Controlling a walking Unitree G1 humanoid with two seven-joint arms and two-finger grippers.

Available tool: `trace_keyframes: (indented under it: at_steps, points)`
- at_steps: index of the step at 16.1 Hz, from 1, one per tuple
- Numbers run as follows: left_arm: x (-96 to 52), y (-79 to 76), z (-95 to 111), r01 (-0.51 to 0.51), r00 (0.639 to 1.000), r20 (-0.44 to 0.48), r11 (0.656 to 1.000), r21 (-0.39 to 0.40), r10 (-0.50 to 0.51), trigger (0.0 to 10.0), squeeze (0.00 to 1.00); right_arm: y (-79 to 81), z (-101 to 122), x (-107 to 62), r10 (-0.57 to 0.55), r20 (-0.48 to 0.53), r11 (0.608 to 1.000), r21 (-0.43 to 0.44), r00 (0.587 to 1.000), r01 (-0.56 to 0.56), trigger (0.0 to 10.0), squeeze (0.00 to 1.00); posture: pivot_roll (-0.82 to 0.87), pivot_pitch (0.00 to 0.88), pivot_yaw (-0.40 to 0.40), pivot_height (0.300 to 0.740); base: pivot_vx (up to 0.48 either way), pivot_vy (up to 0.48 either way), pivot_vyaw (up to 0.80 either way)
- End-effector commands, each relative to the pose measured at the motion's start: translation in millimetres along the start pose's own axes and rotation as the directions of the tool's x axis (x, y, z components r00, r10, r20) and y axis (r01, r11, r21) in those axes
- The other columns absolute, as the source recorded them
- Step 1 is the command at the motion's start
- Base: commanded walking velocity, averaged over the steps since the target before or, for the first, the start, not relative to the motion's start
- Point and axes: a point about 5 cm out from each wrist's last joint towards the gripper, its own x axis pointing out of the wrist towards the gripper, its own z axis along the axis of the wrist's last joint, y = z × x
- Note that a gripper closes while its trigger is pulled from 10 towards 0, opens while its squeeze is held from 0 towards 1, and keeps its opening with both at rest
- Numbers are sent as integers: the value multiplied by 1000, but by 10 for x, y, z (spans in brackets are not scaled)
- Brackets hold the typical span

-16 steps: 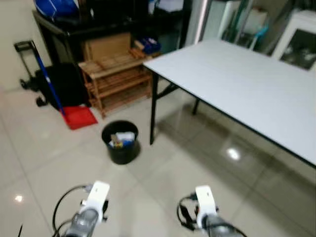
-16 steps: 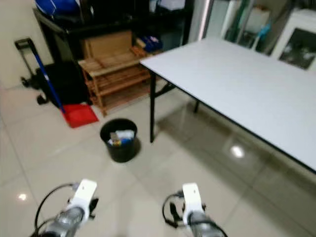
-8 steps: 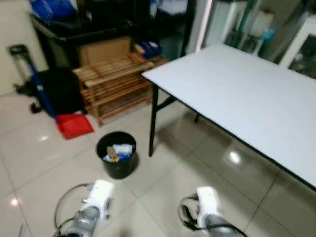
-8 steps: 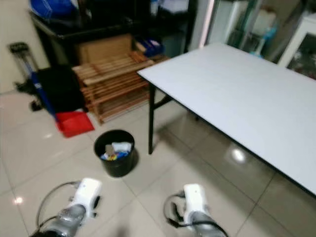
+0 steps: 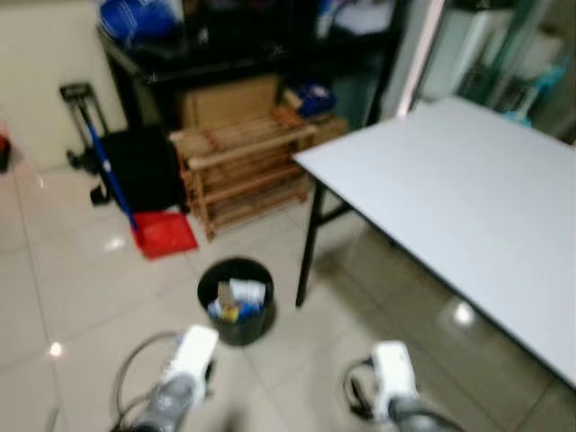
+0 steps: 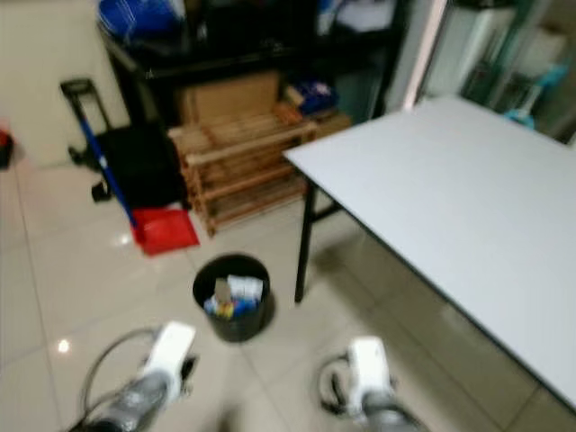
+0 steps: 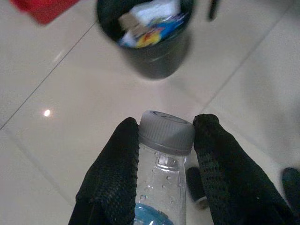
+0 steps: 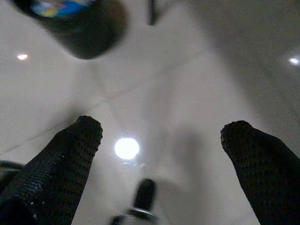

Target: Picking trash to rubbish bin

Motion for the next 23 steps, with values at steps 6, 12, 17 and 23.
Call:
trace_keyframes:
  at_steps: [6, 12, 17, 23]
  points:
    - [22, -73, 109, 17, 999, 32, 1000, 0, -17, 10000, 0, -113, -18, -22, -21, -8, 999, -30, 1000, 21, 10000, 0, 5, 17, -29, 740, 480, 0, 374]
    - [23, -79, 114, 17, 999, 33, 1000, 0, -17, 10000, 0, -115, -26, -25, -15, -9, 1000, 1, 1000, 15, 10000, 0, 9, 17, -33, 740, 480, 0, 0]
    - [21, -74, 105, 15, 999, 33, 1000, 0, -15, 10000, 0, -102, -36, -25, -6, -12, 1000, -1, 1000, 6, 10000, 0, 9, 19, -32, 740, 480, 0, 0]
    - [23, -46, 127, -1, 999, 43, 1000, 19, 0, 10000, 0, -88, -42, -23, -1, -17, 1000, 9, 1000, 1, 10000, 0, 7, 23, -28, 740, 229, 0, 0]
